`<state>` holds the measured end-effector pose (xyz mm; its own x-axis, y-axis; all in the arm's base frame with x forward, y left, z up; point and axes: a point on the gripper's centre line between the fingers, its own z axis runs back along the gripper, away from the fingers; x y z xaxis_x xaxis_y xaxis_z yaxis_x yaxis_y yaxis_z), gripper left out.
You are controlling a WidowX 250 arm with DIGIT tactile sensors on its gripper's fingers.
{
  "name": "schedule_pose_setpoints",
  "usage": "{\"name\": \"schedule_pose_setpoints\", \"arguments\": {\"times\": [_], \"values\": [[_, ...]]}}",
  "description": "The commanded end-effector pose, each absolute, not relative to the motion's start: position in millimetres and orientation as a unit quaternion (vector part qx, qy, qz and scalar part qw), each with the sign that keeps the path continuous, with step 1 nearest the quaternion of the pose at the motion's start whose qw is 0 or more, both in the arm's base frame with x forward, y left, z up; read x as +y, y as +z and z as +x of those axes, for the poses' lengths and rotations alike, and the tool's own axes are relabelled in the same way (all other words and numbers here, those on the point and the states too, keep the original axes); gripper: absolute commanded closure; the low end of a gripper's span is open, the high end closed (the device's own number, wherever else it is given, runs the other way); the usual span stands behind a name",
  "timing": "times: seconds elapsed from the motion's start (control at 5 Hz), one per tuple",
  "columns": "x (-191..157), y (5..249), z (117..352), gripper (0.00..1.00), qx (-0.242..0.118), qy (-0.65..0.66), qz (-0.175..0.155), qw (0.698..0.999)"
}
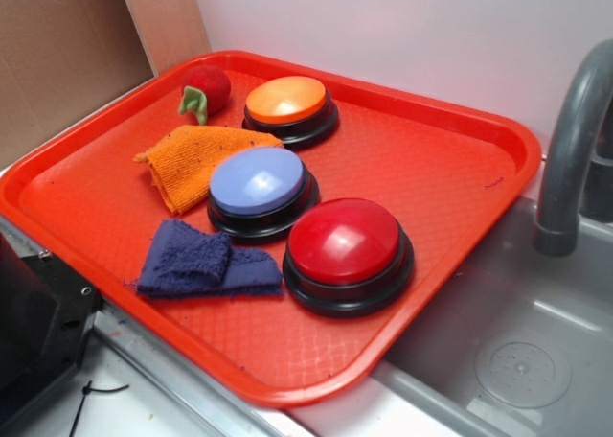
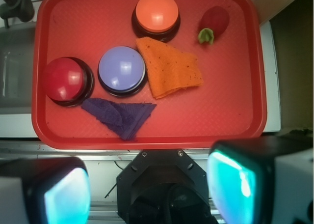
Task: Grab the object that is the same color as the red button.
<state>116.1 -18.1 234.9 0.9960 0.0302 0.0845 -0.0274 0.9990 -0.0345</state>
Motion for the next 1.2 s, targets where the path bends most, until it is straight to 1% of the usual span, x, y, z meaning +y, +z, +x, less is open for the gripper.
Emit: {"name": "schedule_pose_setpoints", "arguments": {"times": [0.0, 0.2, 0.4, 0.6, 0.8, 1.0], "values": [[-18, 235, 116, 0.00, -0.043, 0.014, -0.017, 0.999], [-7, 224, 123, 0.00, -0.057, 0.056, -0.017, 0.997], [2, 205, 142, 0.00, -0.081, 0.121, -0.001, 0.989], [16, 180, 171, 0.00, -0.109, 0.199, 0.026, 0.974], [38, 163, 195, 0.00, -0.138, 0.274, 0.048, 0.950], [62, 144, 227, 0.00, -0.164, 0.338, 0.060, 0.925]]}}
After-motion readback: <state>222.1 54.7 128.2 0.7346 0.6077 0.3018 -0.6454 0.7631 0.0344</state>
